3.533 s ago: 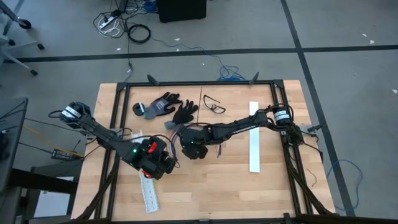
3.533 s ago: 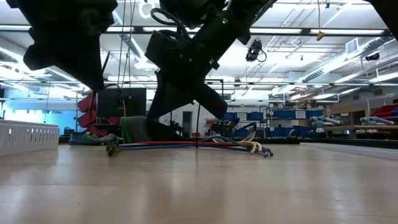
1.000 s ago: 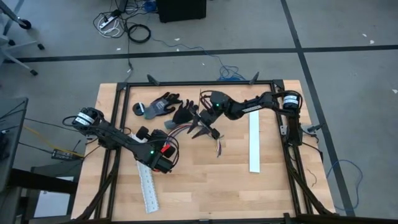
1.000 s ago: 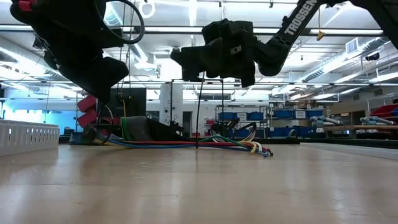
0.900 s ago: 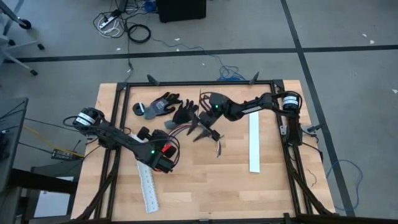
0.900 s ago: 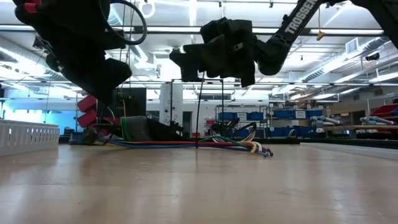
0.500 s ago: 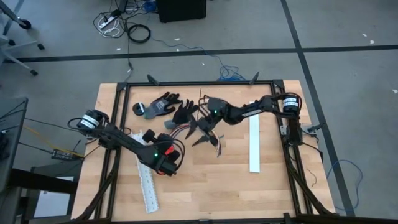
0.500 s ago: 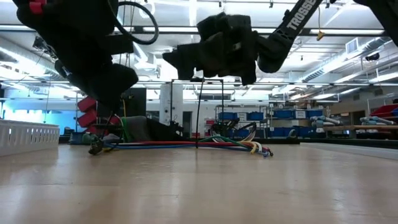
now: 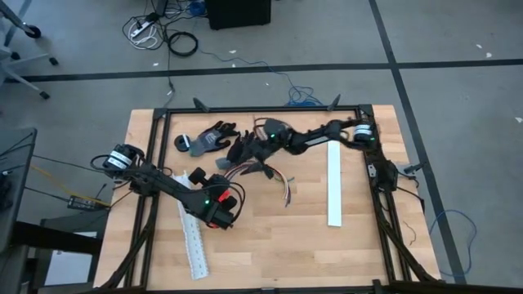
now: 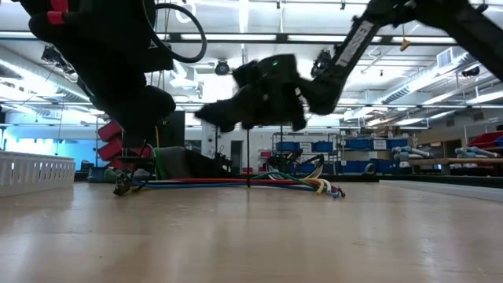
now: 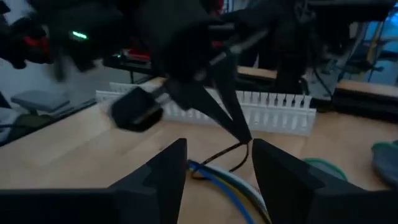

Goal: Ziptie cables
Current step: Wrap the cables together using the black zip

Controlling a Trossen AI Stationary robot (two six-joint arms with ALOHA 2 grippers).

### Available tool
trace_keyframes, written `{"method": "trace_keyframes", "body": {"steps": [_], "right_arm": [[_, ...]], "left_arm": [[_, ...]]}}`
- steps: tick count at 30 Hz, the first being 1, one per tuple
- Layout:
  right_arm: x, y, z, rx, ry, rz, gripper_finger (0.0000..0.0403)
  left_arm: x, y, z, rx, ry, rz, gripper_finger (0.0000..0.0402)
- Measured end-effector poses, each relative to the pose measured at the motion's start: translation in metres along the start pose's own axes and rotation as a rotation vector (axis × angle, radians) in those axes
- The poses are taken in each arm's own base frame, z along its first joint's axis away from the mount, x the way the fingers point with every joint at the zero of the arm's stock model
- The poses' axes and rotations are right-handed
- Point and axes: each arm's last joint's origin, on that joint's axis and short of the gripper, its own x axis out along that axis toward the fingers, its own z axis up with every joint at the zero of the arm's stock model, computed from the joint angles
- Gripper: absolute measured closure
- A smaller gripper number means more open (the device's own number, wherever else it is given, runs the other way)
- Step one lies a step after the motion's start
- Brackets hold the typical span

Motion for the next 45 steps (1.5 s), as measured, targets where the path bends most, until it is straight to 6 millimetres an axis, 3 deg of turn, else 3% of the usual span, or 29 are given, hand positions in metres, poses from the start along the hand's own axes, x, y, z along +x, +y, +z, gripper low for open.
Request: {"method": "trace_keyframes", "body": {"steps": [4,9,15,32,39,45], "right_arm": [[0.022,-0.014,-0.014,0.031,-0.015,0.06,0.0231],[0.034,-0.026,-0.017,0.031,-0.039,0.105,0.0242],[0.052,-0.021,-0.009,-0.032,-0.062,0.126,0.0245],[0.061,-0.018,-0.008,-0.125,-0.053,0.037,0.0248],[0.063,-0.016,-0.008,-0.141,-0.054,0.034,0.0289],[0.064,-0.015,-0.008,-0.162,-0.051,0.015,0.0352]], "left_arm": [[0.001,0.0,0.001,-0.007,0.003,0.0,0.0401],[0.002,0.0,0.001,-0.011,0.005,0.001,0.0401],[0.002,0.0,0.001,-0.005,0.014,0.0,0.0401],[0.001,0.0,0.001,0.012,0.026,-0.009,0.0402],[0.001,0.0,0.001,0.013,0.026,-0.009,0.0402],[0.001,0.0,0.001,0.013,0.026,-0.009,0.0401]]}}
